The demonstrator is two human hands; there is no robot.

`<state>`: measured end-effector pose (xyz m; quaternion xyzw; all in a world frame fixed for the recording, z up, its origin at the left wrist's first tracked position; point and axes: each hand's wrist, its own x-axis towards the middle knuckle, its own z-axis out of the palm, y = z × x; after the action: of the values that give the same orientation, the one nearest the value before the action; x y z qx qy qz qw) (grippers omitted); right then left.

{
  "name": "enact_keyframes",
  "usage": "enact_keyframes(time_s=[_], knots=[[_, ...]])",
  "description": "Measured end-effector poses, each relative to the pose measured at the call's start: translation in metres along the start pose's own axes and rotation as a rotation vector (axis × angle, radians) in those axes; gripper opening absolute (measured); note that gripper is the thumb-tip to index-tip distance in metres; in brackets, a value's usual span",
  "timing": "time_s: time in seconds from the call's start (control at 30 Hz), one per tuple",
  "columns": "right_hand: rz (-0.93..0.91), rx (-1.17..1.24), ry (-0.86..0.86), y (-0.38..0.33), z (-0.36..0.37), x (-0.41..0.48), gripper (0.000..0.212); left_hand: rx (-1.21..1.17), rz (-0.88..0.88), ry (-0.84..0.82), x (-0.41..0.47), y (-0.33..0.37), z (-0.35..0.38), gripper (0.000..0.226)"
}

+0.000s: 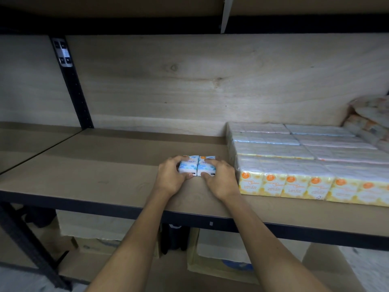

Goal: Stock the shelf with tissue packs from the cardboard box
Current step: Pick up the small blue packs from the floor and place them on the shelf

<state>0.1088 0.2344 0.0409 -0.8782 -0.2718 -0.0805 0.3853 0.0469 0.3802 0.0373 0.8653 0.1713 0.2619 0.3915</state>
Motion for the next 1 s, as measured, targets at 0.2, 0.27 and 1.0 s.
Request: enact_keyframes(time_s=[0.2, 0.27, 1.0], knots=[[0.022, 0.007, -0.031, -0.004, -0.005, -0.013, 0.053, -0.003, 0.017, 0.036, -0.012, 0.005, -0.005, 0.049], [0.028, 0.016, -0.042, -0.005, -0.008, -0.021, 0.054, 0.013, 0.005, 0.043, -0.021, 0.007, -0.007, 0.046], [-0.139, -0.281, -0.075, 0.003, -0.042, -0.194, 0.042, 0.210, 0.223, -0.011, -0.203, 0.015, 0.013, 0.038]])
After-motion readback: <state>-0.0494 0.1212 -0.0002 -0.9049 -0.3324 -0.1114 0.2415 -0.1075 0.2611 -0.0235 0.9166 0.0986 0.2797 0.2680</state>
